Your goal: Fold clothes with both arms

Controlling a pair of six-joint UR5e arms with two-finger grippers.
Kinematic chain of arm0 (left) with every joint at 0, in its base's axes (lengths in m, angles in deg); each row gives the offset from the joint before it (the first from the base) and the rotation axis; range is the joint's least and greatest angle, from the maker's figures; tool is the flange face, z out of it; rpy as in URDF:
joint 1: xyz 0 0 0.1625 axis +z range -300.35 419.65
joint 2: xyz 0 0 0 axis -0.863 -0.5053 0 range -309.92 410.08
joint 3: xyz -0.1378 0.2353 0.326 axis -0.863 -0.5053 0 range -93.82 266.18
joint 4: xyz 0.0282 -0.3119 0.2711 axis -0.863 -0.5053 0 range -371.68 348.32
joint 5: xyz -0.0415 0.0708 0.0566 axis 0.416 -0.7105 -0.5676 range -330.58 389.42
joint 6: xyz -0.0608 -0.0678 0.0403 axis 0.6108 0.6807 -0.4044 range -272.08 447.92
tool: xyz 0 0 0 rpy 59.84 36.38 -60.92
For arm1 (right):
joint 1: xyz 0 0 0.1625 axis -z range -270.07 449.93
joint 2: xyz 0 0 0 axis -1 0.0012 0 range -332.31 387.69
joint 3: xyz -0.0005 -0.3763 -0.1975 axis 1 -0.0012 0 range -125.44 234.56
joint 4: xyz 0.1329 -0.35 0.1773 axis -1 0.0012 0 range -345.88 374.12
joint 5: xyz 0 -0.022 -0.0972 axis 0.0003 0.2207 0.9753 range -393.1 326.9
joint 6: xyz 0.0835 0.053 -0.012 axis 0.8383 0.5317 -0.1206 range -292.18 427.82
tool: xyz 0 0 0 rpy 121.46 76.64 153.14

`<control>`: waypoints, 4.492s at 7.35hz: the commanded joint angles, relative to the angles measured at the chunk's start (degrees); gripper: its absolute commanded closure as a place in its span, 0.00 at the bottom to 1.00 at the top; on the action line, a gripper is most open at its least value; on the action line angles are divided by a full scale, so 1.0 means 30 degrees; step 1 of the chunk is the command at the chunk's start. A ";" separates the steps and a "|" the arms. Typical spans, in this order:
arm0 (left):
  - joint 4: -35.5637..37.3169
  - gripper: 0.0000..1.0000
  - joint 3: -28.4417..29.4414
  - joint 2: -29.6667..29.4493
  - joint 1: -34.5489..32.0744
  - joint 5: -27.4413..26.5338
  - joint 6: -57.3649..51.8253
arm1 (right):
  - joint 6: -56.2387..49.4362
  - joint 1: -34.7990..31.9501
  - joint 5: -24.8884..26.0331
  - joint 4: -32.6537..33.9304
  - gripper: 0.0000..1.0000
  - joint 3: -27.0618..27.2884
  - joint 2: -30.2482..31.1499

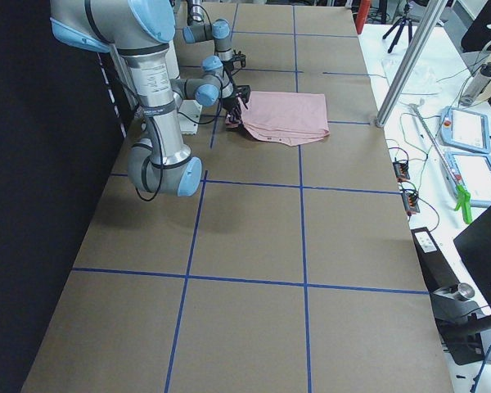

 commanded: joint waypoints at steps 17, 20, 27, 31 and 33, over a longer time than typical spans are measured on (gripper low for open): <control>0.8283 1.00 -0.3618 -0.4127 -0.4728 0.2070 -0.5899 | -0.0343 -0.1732 -0.0395 0.2317 1.00 0.0394 -0.1343; 0.6944 1.00 -0.0491 -0.5239 -0.7159 0.2307 -0.7654 | -0.1077 -0.3607 -0.1476 0.2288 1.00 -0.2585 -0.3649; -0.2119 0.00 0.9956 -0.7030 -1.1591 0.4943 -1.3404 | -0.8042 -1.0027 -0.8915 -0.3748 0.00 -1.3383 -0.8086; -0.1886 0.00 0.6807 -0.5049 -1.1620 0.5033 -1.3723 | -0.9417 -1.1020 -1.0114 -0.3660 0.00 -1.1519 -0.6515; -0.1797 0.00 0.4049 -0.2533 -1.2492 0.6371 -1.6235 | -1.3361 -1.3181 -1.1754 -0.3660 0.00 -0.8795 -0.3180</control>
